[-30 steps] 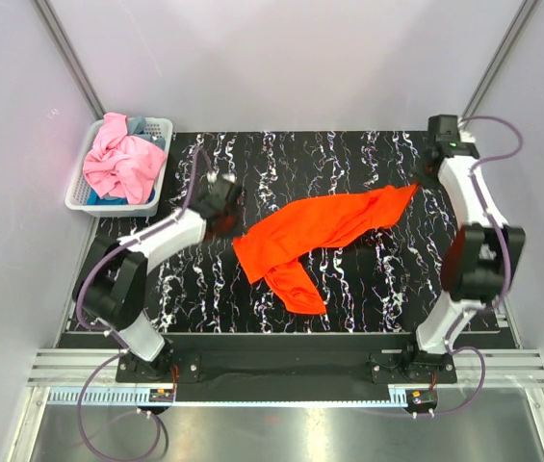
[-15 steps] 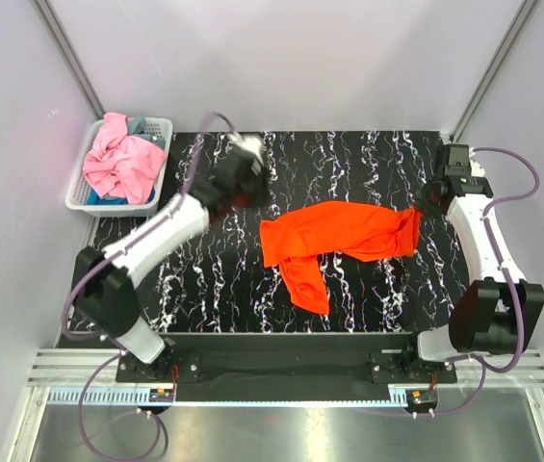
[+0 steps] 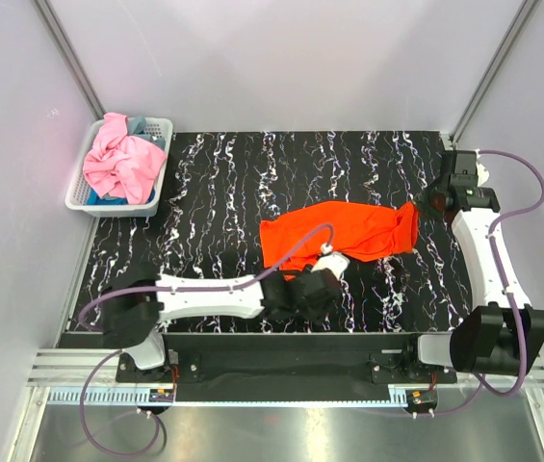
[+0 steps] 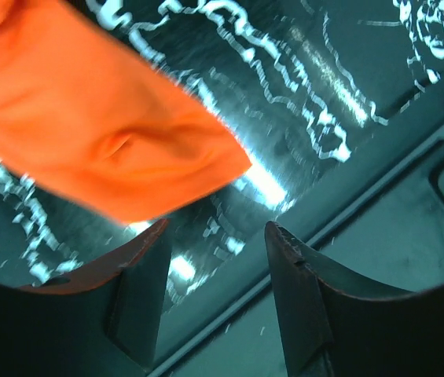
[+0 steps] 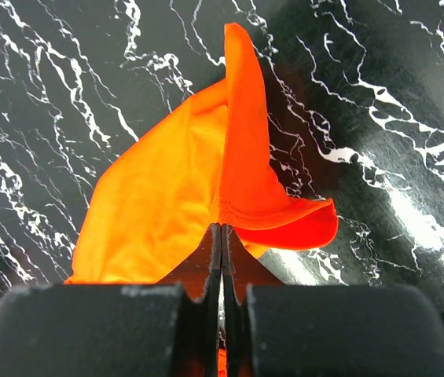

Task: Fold and stack the t-shirts
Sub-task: Flatten the tshirt out

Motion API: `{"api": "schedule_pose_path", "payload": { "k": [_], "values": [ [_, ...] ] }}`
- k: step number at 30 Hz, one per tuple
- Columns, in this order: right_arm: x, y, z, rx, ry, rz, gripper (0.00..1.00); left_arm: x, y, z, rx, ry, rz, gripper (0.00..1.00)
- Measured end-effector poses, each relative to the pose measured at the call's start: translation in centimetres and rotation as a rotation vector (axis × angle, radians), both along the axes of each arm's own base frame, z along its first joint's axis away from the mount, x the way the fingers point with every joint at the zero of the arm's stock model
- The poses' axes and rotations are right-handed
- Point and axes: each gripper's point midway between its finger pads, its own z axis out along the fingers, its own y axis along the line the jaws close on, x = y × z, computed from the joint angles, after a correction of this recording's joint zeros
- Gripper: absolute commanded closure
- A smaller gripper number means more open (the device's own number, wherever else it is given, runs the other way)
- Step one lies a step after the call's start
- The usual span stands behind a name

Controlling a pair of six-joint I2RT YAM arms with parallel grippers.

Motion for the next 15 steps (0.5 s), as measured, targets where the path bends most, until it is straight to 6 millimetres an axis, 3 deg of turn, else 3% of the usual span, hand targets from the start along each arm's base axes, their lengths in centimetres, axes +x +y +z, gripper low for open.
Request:
{"api": "schedule_pose_path", "payload": {
  "k": [8, 15],
  "values": [
    [-0.5, 0.1, -0.3, 0.001, 0.005, 0.003, 1.00, -0.3, -3.3, -3.3, 0.051, -0.026, -0.023, 0.48],
    [-0.7, 0.3, 0.1, 0.007, -0.007, 0.011, 1.00, -0.6, -3.9, -6.0, 0.109, -0.020, -0.030, 0.51]
  ]
}}
